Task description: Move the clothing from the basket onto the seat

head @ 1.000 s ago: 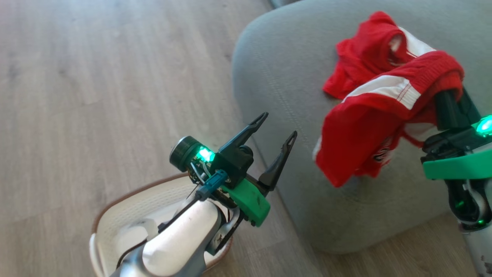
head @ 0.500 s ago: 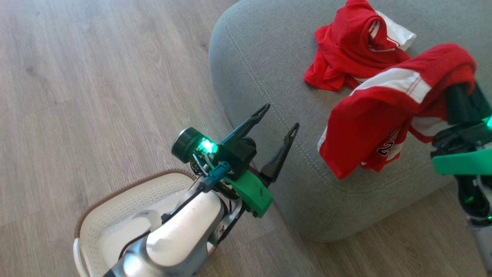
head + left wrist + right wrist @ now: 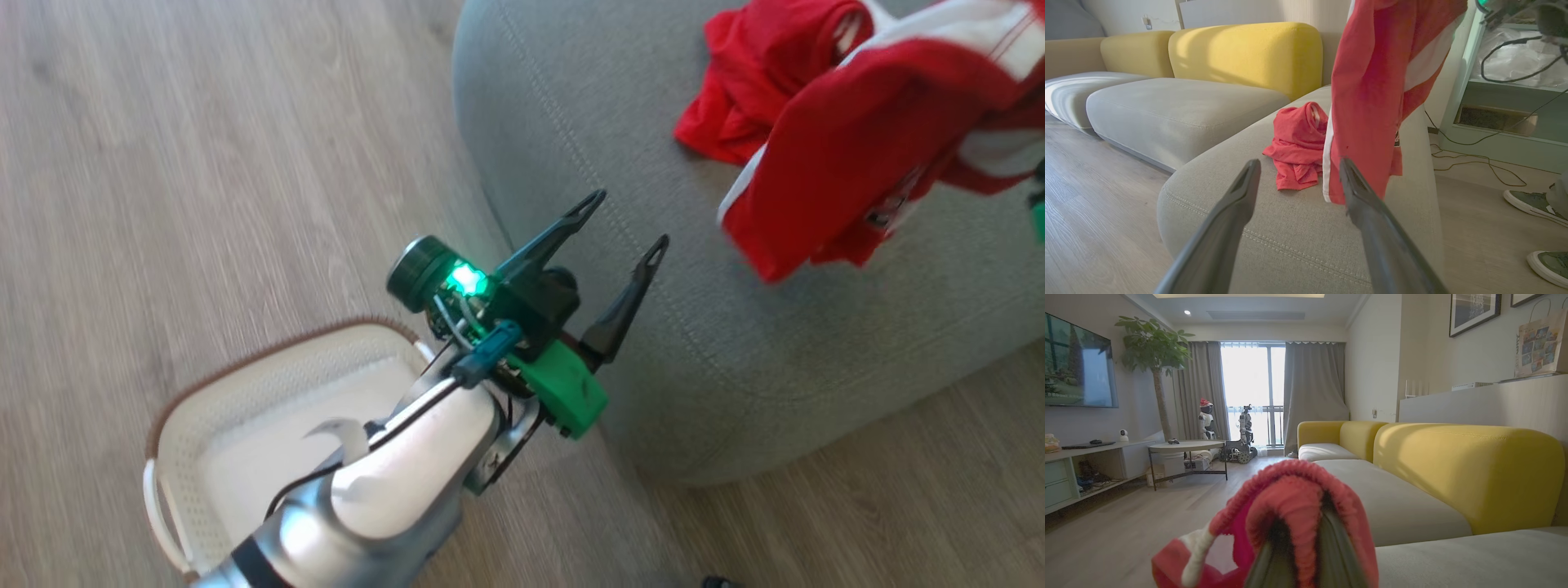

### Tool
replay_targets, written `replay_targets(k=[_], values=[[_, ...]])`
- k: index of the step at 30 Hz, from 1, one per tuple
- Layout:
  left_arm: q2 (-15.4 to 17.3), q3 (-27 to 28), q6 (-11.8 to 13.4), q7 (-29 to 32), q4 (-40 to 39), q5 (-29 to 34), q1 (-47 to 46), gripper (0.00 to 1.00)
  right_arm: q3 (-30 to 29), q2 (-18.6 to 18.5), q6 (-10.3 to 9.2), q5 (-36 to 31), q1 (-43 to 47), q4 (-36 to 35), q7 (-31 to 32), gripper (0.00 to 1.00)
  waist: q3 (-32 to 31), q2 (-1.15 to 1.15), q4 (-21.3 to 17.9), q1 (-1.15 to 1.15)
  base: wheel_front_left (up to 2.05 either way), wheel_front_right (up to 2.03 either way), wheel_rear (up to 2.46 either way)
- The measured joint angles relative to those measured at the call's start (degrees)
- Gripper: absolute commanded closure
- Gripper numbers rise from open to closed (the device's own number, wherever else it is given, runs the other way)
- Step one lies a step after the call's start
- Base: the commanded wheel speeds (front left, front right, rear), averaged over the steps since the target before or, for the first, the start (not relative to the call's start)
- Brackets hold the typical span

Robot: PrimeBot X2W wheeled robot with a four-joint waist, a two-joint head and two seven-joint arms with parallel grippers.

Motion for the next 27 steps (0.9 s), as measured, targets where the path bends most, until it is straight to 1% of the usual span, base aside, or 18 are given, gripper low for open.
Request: replay_targets(k=[4,7,12,14,17,19,22,23,27], values=[[-0.7,-1.3,0.5,0.5,0.8,0.3,-2.1,0.0,0.7,-2.0,0.0,2.4,-4.5,5.4,0.0,1.0,2.9,0.0,1.0,0.0,0.0,0.0,0.0],[-1.0,-2.1,0.8,1.1,1.4,0.8,-4.0,0.0,0.7,-2.7,0.0,4.6,-8.8,8.7,0.0,1.0,5.2,0.0,1.9,0.0,0.0,0.0,0.0],[-1.1,-3.9,1.6,1.1,2.5,0.8,-7.2,0.0,0.4,-6.0,0.0,7.7,-16.1,13.2,0.0,1.0,9.3,0.0,3.6,0.01,0.0,0.0,0.0],[-1.2,-4.5,1.6,1.1,2.7,0.8,-7.9,0.0,0.4,-6.7,0.0,8.2,-17.5,14.2,0.0,1.0,10.1,0.0,4.1,0.01,0.0,0.0,0.0],[-1.2,-5.9,2.7,1.1,2.7,0.4,-9.6,0.0,0.8,-8.4,0.0,9.5,-21.6,16.5,0.0,1.0,12.4,0.0,5.3,0.01,0.0,0.0,0.0],[-1.2,-7.1,3.4,1.1,2.6,-0.5,-10.7,0.0,2.7,-9.7,0.0,10.1,-24.1,19.1,0.0,1.0,13.8,0.0,6.2,0.01,0.0,0.0,0.0],[-1.2,-8.8,4.6,0.9,2.6,-1.9,-12.6,0.0,7.4,-11.4,0.0,10.7,-26.7,23.6,0.0,1.0,15.3,0.0,7.8,0.01,0.0,0.0,0.0],[-1.2,-9.9,5.2,0.3,2.7,-2.9,-13.6,0.0,11.5,-12.2,0.01,11.9,-28.1,27.9,0.0,1.0,16.0,0.0,8.8,0.0,0.0,0.0,0.0],[-1.2,-12.0,7.3,-0.5,2.7,-4.8,-14.9,0.0,17.9,-13.7,0.01,14.7,-31.0,36.3,0.9,1.0,16.9,0.0,10.6,0.0,0.0,0.0,0.0]])
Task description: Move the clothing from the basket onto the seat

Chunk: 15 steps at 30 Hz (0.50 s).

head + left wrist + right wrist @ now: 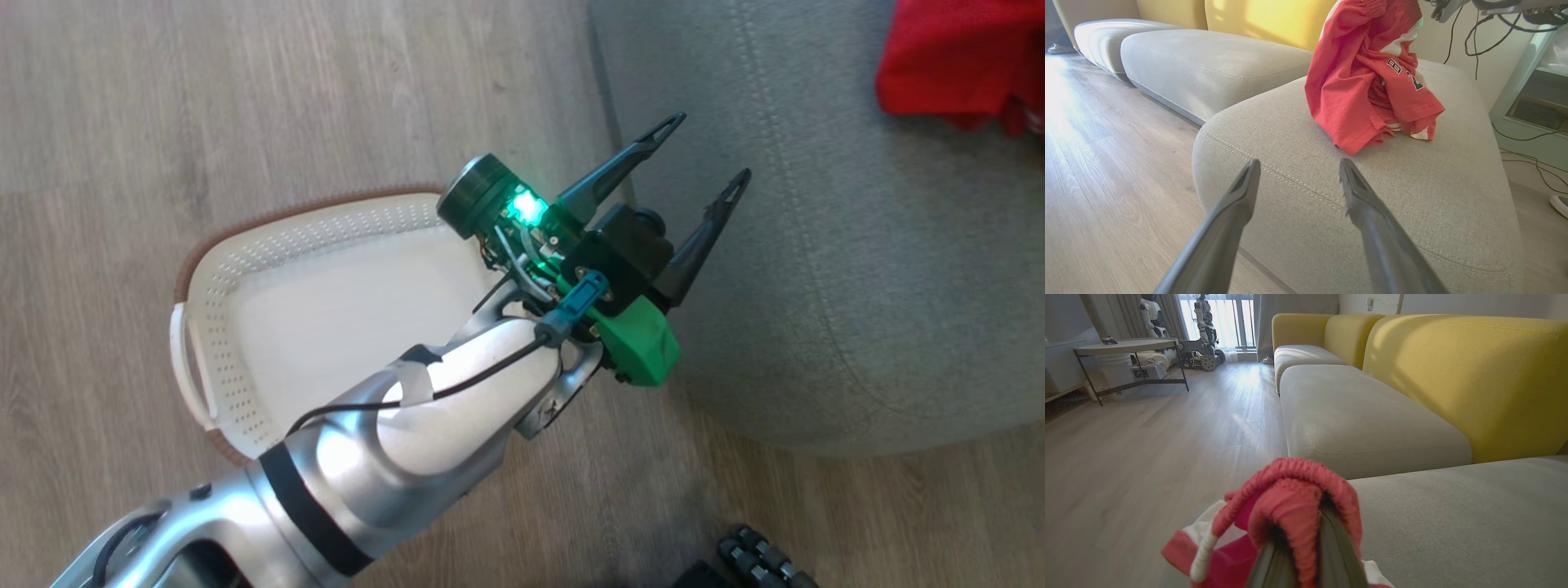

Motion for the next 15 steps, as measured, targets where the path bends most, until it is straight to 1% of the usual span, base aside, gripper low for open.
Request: replay_targets(k=[2,6,11,15], values=[[0.0,-0.6,0.7,-0.3,0.0,-0.8,-0.6,0.0,2.3,-0.9,-0.01,0.9,-2.1,3.1,0.9,1.0,0.4,0.0,0.7,0.0,0.0,0.0,0.0],[0.0,-2.3,1.9,-1.0,0.3,-2.4,-1.7,0.0,7.1,-1.4,0.0,3.6,-5.3,7.7,5.0,1.0,1.0,0.0,1.5,0.0,0.0,0.0,0.0],[0.0,-4.0,3.2,-1.6,0.8,-4.2,-2.7,0.0,12.9,-1.8,0.0,6.5,-5.4,11.1,11.2,1.0,1.2,0.0,2.0,0.0,0.0,0.0,0.0],[0.0,-4.8,3.9,-2.5,1.5,-5.6,-3.7,0.0,17.5,-2.6,0.0,8.0,-5.4,12.1,15.8,1.0,1.1,0.0,2.1,0.0,0.0,0.0,0.0]])
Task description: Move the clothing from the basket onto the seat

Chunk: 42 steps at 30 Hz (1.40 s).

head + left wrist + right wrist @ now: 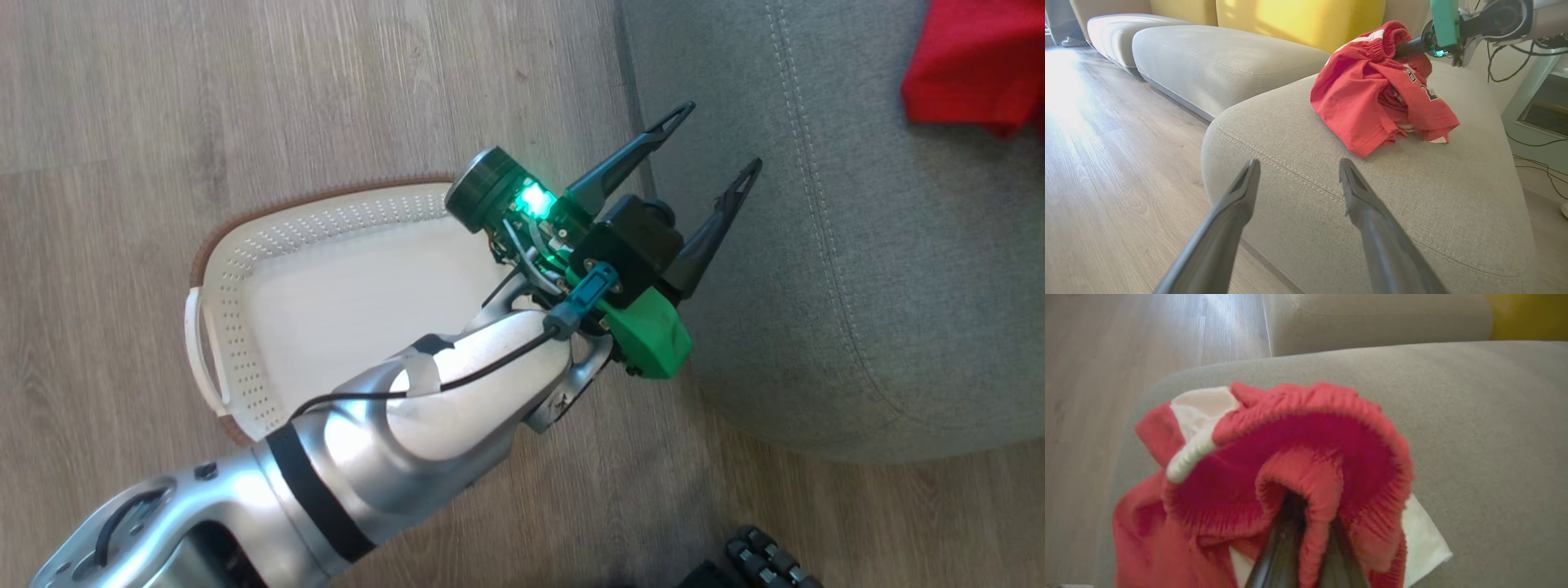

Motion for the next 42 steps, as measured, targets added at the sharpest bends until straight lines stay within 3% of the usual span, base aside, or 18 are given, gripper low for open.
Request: replay_targets(k=[2,3,4,14,27,33,42], values=[[0.0,-0.6,0.3,-0.1,0.1,-0.6,-0.4,0.0,2.1,0.0,0.0,1.7,0.0,0.0,2.5,0.53,-0.2,0.0,0.0,0.0,0.0,0.0,0.0],[0.0,-0.9,0.5,-0.3,0.2,-1.0,-0.4,0.0,2.7,0.0,0.0,2.4,0.0,-0.2,3.1,0.2,-0.4,0.0,-0.1,0.0,0.0,0.0,0.0],[0.0,-1.0,0.5,-0.5,0.4,-1.2,-0.4,0.0,3.4,-0.1,0.0,3.1,0.0,-0.3,3.6,0.0,-0.5,0.0,-0.2,0.0,0.0,0.0,0.0],[0.0,-1.6,1.0,-1.6,2.2,-3.5,-0.4,0.0,11.7,-2.0,0.0,6.1,-0.1,-2.5,6.3,0.0,-3.7,0.0,-1.4,0.0,0.0,0.0,0.0],[2.0,0.5,1.5,-2.3,1.8,-4.6,3.9,0.0,20.5,-4.9,0.0,7.7,-0.1,-7.2,3.9,0.0,-11.3,0.0,-2.5,0.0,0.0,0.0,0.0],[4.2,1.5,1.4,-2.3,-0.7,-5.0,7.7,0.0,23.0,-6.9,0.0,8.6,-0.1,-9.4,0.2,0.0,-16.0,0.0,-3.2,0.0,0.0,0.0,0.0],[7.5,4.2,1.5,-2.3,-6.0,-5.0,14.3,0.0,22.4,-11.2,0.0,12.9,0.7,-14.6,-11.4,0.0,-22.1,0.01,-1.6,-0.01,0.0,0.0,0.0]])
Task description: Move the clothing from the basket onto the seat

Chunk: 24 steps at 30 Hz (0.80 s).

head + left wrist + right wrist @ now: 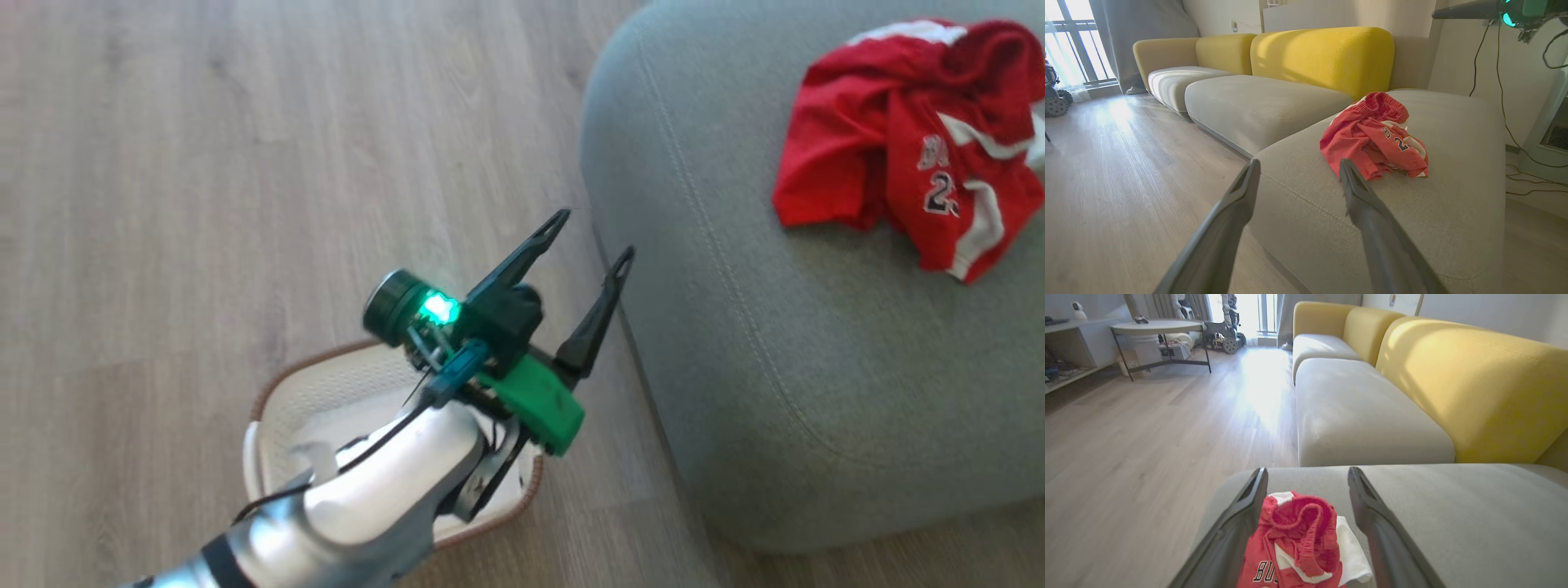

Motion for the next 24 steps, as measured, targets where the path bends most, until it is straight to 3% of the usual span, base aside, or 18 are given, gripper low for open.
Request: replay_targets(k=[4,10,14,19,24], values=[[2.1,0.4,-1.3,0.0,-2.2,-0.6,2.5,0.0,-0.8,-2.1,-0.01,1.3,2.8,-2.7,-3.3,0.0,-1.9,0.0,2.1,0.0,0.0,0.0,0.0],[4.7,-1.4,-6.1,0.0,-5.1,-2.4,5.3,0.0,-2.9,-3.0,-0.01,2.2,9.8,-6.9,-4.9,0.0,-4.4,0.0,5.4,0.0,0.0,0.0,0.0],[5.9,-1.7,-8.1,0.0,-6.5,-2.8,6.2,0.0,-8.0,-3.0,0.0,1.4,13.9,-9.5,-5.0,0.0,-5.5,0.0,7.7,0.0,0.0,0.0,0.0],[6.9,-1.5,-8.1,0.0,-7.5,-3.2,7.2,0.0,-18.8,-1.7,-0.01,-2.6,21.3,-12.4,-5.1,0.0,-6.5,0.0,10.3,0.0,0.0,0.0,0.0],[7.8,1.6,-4.9,0.0,-9.1,-3.1,9.9,0.0,-32.7,4.8,-0.01,-10.9,33.1,-15.0,-5.1,0.0,-7.5,0.0,12.8,0.0,0.0,0.0,0.0]])
